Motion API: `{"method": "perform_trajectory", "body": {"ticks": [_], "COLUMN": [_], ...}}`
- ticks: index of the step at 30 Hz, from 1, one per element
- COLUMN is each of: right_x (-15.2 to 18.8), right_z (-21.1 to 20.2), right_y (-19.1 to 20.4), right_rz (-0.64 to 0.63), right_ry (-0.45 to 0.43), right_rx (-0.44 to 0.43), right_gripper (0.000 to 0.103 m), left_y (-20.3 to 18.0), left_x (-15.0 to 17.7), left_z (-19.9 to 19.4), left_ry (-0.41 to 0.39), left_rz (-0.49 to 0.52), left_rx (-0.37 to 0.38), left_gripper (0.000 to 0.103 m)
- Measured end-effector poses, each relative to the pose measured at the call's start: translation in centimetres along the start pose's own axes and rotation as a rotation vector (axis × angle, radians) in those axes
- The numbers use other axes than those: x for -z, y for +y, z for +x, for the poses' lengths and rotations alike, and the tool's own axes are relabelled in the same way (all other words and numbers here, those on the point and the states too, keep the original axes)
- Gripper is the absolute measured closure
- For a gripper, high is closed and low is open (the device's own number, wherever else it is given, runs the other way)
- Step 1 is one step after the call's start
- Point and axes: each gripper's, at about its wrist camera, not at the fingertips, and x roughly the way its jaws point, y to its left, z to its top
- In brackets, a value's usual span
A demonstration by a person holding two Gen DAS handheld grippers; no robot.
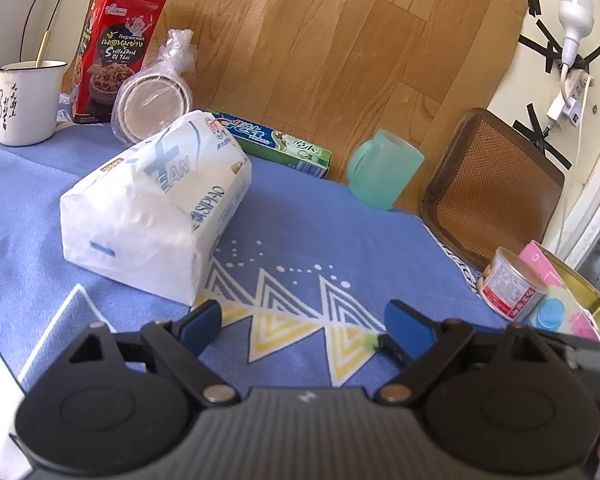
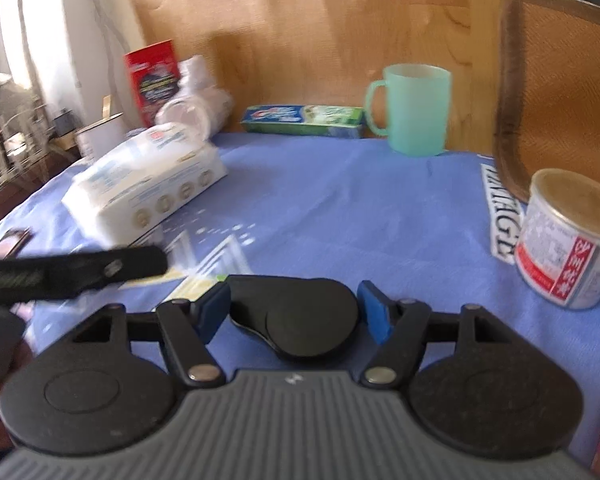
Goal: Organize soft objects
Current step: 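Move the right gripper over the black correction-tape dispenser, then close the right gripper on the correction-tape dispenser and lift it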
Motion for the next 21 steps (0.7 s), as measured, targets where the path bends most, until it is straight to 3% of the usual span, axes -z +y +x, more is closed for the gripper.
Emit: {"method": "perform_trajectory", "body": {"ticks": [6,13,15,17,19,21], "right_x": [1.0,1.1,1.1,1.3,1.6,1.9], "right_z": [-1.5,-0.1,-0.3,-0.7,-1.1,-1.8], "right_y": [1.3,2.1,2.2,2.2,2.4,2.4], "right_rz": [-0.072,-0.155,-0.166,-0.161,-0.162,-0.142], "right_ry": [-0.01,0.025,0.024,0.021,0.014,0.014], "right_rx": [-0.011,0.016,0.009,0.004,0.023,0.036], "right_gripper": [0.025,0.024,0.033,0.036,0.049,0.051], "left_y": [-0.1,-0.1,-0.2,-0.1,-0.1,-0.2], "left_x": [0.0,0.0,0.0,0.0,0.0,0.0], "left_z": [0.1,0.1,0.1,0.2,0.2,0.2], "left_ry": [0.004,0.004,0.005,0.006,0.006,0.006], "left_rz": [0.005,0.01,0.013,0.014,0.013,0.014], "left_rx": [-0.003,-0.006,-0.007,-0.005,-0.005,-0.005], "left_gripper": [0.011,0.011,0.01,0.01,0.01,0.01]}}
